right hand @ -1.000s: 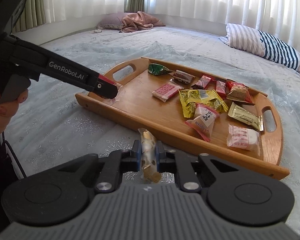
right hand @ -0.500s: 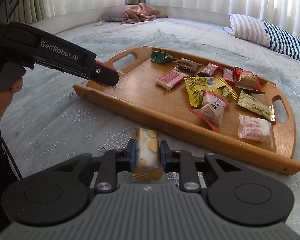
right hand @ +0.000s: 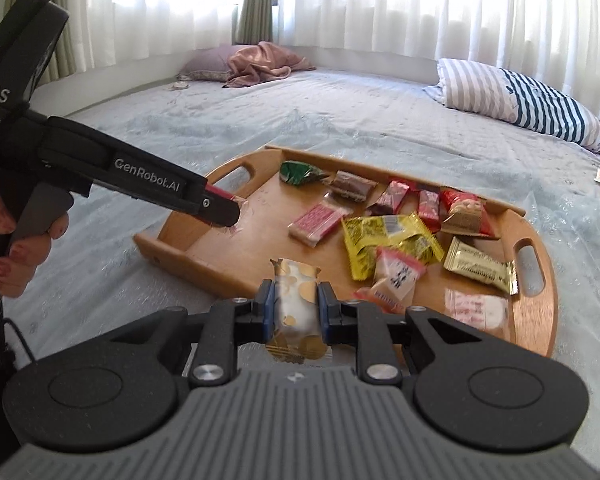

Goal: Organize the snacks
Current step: 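Carry the Biscoff pack and wafer bar over the tray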

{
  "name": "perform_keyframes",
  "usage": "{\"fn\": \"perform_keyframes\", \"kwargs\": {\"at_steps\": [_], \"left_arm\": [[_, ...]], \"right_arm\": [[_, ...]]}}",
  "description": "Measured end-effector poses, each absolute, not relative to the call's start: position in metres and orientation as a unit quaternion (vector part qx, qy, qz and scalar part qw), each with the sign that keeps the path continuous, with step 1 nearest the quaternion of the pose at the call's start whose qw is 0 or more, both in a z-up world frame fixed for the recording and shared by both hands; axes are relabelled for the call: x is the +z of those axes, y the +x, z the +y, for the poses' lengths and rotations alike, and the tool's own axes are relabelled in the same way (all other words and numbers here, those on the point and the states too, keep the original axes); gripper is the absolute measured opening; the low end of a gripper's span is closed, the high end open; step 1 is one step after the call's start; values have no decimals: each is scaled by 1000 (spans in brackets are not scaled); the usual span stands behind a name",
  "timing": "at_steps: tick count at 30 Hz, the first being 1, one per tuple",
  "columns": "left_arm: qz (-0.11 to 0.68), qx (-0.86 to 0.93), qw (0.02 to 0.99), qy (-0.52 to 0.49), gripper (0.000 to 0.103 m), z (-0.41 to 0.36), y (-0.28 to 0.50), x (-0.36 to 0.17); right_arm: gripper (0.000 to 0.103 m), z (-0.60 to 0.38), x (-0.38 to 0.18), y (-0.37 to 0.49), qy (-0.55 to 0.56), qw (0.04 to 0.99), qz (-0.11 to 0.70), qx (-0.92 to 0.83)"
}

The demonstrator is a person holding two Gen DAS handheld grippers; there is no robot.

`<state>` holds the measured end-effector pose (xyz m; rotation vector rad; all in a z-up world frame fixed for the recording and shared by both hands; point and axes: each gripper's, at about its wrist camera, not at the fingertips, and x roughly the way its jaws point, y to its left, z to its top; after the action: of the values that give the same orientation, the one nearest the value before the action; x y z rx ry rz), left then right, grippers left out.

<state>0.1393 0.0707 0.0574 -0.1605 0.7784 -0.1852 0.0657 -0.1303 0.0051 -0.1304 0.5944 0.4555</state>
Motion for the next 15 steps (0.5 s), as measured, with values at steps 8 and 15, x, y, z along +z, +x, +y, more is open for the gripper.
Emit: {"fn": "perform_keyframes", "kwargs": {"at_steps": [8, 15], "left_arm": [[398, -86, 908, -103, 53, 74, 185, 57], [415, -77, 901, -95, 53, 71, 219, 46]], "right_arm": [[27, -112, 3, 92, -120, 917, 275, 262], [27, -97, -3, 110, -173, 897, 264, 309]]}}
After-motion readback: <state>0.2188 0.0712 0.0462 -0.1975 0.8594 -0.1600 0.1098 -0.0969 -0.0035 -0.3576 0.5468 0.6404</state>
